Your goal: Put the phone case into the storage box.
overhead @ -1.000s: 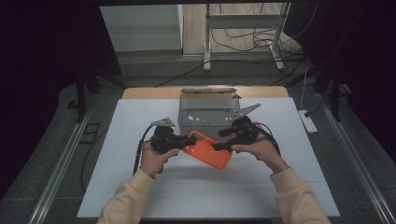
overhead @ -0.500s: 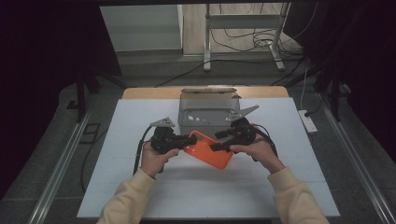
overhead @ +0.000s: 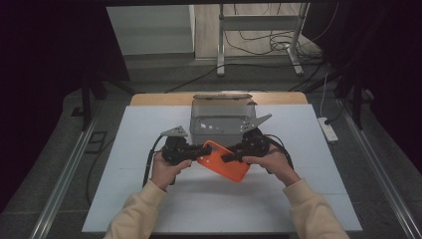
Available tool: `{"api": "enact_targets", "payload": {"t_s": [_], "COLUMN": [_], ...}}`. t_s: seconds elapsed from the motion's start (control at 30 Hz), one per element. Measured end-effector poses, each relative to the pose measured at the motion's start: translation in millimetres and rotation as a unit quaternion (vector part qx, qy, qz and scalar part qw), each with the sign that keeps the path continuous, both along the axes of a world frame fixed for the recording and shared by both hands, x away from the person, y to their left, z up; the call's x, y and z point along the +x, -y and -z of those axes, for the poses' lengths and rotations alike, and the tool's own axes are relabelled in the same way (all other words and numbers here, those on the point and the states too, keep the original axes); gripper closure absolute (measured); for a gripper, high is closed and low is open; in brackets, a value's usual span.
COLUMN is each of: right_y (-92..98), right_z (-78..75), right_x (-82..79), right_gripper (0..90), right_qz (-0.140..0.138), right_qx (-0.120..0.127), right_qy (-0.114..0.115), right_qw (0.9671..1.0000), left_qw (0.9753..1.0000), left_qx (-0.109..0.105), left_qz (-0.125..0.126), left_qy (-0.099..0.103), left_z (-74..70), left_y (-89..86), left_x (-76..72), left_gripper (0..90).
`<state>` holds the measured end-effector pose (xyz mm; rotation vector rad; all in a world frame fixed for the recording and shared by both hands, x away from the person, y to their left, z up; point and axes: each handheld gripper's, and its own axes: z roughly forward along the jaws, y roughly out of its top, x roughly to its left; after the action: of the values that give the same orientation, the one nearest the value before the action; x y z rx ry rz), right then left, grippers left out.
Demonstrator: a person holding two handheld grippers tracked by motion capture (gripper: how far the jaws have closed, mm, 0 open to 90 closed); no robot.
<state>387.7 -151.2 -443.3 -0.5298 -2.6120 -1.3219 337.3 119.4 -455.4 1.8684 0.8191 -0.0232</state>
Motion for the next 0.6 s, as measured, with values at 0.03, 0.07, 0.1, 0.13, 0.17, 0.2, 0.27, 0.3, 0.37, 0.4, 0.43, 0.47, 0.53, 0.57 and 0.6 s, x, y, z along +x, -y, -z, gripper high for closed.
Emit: {"api": "enact_targets", "payload": {"t_s": [0.03,0.07,0.1,0.13,0.17,0.2,0.27,0.3,0.37,0.4,0.43,0.47,0.53,0.57,0.6], "right_y": [0.2,0.4,0.6,0.7,0.9,1.0,1.3,1.5,1.6,1.5,1.4,1.2,0.9,0.7,0.4], "right_z": [-0.3,-0.3,-0.4,-0.3,-0.7,-0.8,-1.3,-1.4,-1.8,-1.9,-2.1,-2.3,-2.8,-3.1,-3.3], "right_x": [0.0,0.0,-0.2,0.0,-0.3,-0.3,-0.4,-0.5,-0.9,-1.0,-1.2,-1.4,-1.8,-2.2,-2.6], "right_gripper": [68.2,70.9,72.2,73.1,74.0,74.7,76.1,77.3,78.4,78.7,78.8,78.9,79.2,79.2,79.3], "right_qz": [-0.001,-0.003,-0.005,-0.008,-0.009,-0.010,-0.012,-0.015,-0.016,-0.017,-0.019,-0.020,-0.020,-0.019,-0.018], "right_qx": [0.002,0.004,0.004,0.004,0.003,0.006,0.006,0.006,0.006,0.005,0.004,0.004,0.004,0.001,0.000], "right_qy": [-0.002,-0.004,-0.004,-0.001,-0.003,-0.004,-0.005,-0.006,-0.007,-0.006,-0.004,-0.001,0.001,0.002,0.004], "right_qw": [1.0000,1.0000,1.0000,1.0000,1.0000,0.9999,0.9999,0.9998,0.9998,0.9998,0.9998,0.9998,0.9998,0.9998,0.9998], "left_qw": [1.0000,1.0000,1.0000,1.0000,1.0000,1.0000,1.0000,1.0000,1.0000,0.9999,0.9999,1.0000,1.0000,1.0000,0.9999], "left_qx": [0.001,0.002,0.002,0.002,0.002,0.002,0.000,0.001,-0.001,-0.001,-0.002,-0.003,-0.002,0.000,0.003], "left_qz": [0.001,0.000,0.000,0.002,0.003,0.003,0.007,0.007,0.008,0.008,0.007,0.005,0.004,0.004,0.004], "left_qy": [0.000,0.000,0.001,0.002,0.003,0.003,0.003,0.004,0.005,0.007,0.007,0.008,0.007,0.007,0.009], "left_z": [0.3,0.5,0.7,0.7,0.7,0.8,1.2,1.5,2.1,2.3,2.5,2.8,3.4,4.0,4.4], "left_y": [0.0,0.1,0.1,0.1,0.0,-0.2,-0.6,-0.9,-1.2,-1.3,-1.4,-1.7,-2.0,-1.9,-1.5], "left_x": [0.2,0.3,0.4,0.4,0.4,0.5,1.1,1.3,1.8,2.0,2.1,2.5,3.0,3.2,3.1], "left_gripper": [79.9,79.8,79.9,79.9,79.9,79.8,79.6,79.3,78.7,78.1,77.5,76.5,73.9,73.5,73.1]}}
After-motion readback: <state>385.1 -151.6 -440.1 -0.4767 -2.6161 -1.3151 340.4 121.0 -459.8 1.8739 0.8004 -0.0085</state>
